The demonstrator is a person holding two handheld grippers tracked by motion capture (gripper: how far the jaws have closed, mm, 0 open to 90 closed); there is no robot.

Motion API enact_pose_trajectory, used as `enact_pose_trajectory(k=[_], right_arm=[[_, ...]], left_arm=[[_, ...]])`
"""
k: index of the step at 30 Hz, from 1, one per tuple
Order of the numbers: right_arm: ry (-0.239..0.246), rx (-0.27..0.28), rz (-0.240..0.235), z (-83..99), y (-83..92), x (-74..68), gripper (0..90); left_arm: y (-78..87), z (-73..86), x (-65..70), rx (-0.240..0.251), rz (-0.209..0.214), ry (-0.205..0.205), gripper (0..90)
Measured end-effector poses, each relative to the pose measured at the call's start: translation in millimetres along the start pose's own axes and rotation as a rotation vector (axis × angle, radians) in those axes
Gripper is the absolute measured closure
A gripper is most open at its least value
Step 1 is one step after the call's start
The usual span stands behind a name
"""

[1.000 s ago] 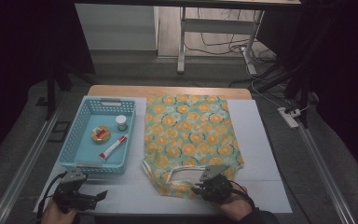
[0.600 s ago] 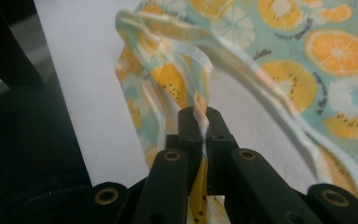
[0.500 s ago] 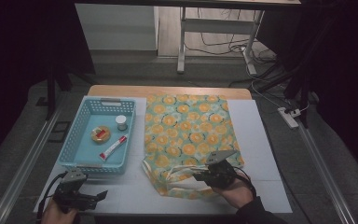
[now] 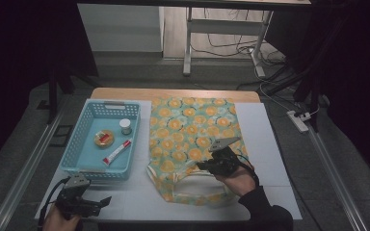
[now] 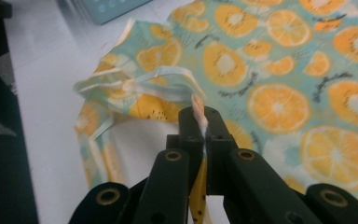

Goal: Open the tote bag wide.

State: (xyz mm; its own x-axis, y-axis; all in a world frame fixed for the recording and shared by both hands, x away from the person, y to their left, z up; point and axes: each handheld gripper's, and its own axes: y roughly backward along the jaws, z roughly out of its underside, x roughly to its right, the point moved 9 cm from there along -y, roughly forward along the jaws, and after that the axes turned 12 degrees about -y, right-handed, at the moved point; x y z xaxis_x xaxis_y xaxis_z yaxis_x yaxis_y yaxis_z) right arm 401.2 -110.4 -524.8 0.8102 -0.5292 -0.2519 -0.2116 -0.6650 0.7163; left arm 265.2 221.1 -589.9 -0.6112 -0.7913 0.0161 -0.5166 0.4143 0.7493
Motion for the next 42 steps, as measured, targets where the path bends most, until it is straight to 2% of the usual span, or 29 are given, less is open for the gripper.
enact_pose_trajectory(k=[9,16,28,34,36,38,42], right_arm=[[-0.021,0.017,0.019,-22.0,-7.3,19.2,88.7],[-0.058,0.048,0.037,-41.4,-14.5,41.0,88.7],[-0.069,0.061,0.071,-63.6,-27.7,67.5,88.7],[-0.063,0.056,0.089,-69.1,-37.3,76.4,88.7],[-0.06,0.036,0.108,-68.5,-45.8,83.6,88.7],[-0.061,0.034,0.11,-68.3,-47.9,85.3,88.7],[-0.071,0.031,0.124,-69.8,-57.8,97.9,88.7]], left_arm=[[-0.1,0.0,0.2,0.0,0.0,0.002,0.2],[0.0,0.0,0.4,-0.001,0.0,0.0,0.3],[-0.4,0.0,0.3,-0.002,-0.003,-0.001,0.3],[-0.7,0.2,0.2,-0.007,-0.005,-0.003,0.4],[-0.7,0.3,0.3,-0.007,-0.006,-0.003,0.4],[-0.7,0.3,0.2,-0.007,-0.006,-0.003,0.4],[-1.0,0.3,0.3,-0.01,-0.006,-0.004,0.5]])
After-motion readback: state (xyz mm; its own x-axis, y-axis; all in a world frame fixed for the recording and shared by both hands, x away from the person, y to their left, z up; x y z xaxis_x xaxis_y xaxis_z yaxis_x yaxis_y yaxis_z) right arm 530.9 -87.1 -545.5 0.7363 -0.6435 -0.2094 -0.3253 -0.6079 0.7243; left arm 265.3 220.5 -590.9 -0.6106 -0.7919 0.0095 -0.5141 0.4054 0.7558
